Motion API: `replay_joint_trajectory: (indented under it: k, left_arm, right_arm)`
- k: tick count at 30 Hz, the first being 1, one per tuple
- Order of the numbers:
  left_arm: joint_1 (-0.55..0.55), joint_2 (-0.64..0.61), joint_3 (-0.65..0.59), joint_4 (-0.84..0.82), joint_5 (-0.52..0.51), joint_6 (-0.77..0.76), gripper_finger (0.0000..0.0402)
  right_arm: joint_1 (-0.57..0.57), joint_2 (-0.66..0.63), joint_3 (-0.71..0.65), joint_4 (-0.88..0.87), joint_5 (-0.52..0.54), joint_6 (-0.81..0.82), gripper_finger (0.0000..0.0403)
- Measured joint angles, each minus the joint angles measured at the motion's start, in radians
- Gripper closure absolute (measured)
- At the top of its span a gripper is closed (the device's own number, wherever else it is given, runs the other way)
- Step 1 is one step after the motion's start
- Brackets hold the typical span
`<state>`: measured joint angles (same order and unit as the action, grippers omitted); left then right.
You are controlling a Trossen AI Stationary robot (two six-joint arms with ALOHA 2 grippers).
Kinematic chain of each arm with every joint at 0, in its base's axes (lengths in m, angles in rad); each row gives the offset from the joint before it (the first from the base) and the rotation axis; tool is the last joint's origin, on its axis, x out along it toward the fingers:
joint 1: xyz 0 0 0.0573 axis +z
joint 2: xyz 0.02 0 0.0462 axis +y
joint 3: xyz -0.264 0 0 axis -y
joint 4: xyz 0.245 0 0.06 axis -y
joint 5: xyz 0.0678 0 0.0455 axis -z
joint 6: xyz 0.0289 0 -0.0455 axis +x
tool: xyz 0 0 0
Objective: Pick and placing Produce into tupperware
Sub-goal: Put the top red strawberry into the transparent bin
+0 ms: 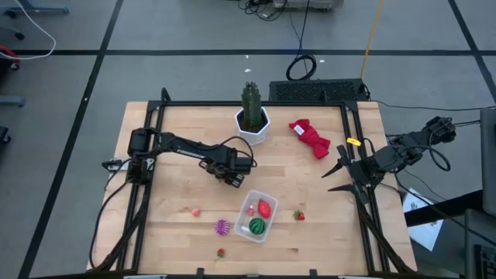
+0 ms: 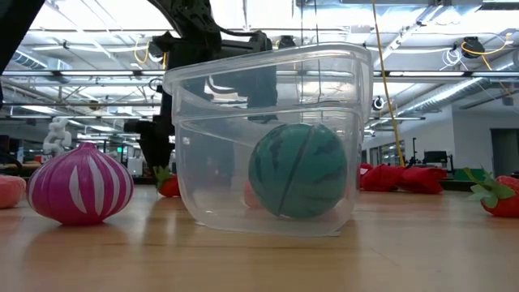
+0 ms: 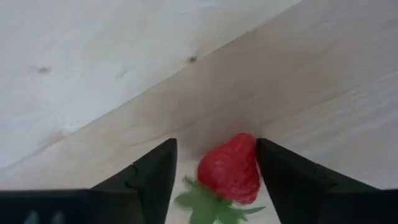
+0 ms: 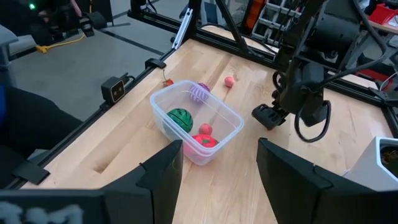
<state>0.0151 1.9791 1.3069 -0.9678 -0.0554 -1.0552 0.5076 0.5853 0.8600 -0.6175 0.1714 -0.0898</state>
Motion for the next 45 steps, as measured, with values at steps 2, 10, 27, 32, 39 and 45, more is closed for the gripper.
replay_joint_trajectory:
  k: [2,10,27,32,39,45]
  left_arm:
    - [0.000,0.004,-0.005,0.002,0.006,0.003,0.0186]
    - [0.000,-0.007,-0.014,0.010,0.020,-0.002,0.0222]
    - [0.000,-0.069,-0.020,-0.081,0.032,-0.013,0.0255]
    - [-0.004,-0.131,-0.020,-0.107,0.046,-0.045,0.0257]
    - [-0.010,-0.257,-0.020,-0.100,0.082,-0.101,0.0246]
    - [-0.065,-0.332,-0.012,-0.040,0.051,-0.184,0.0228]
  right_arm:
    - [0.000,0.001,0.000,0.000,0.000,0.000,0.0206]
    - [0.000,0.008,0.000,0.008,0.000,0.000,0.0206]
    - [0.000,0.012,0.000,0.008,0.000,0.000,0.0206]
    - [0.000,0.012,0.000,0.008,0.000,-0.001,0.0206]
    - [0.000,0.012,0.000,0.007,0.000,-0.001,0.0206]
    - [0.000,0.012,0.000,0.007,0.000,-0.004,0.0206]
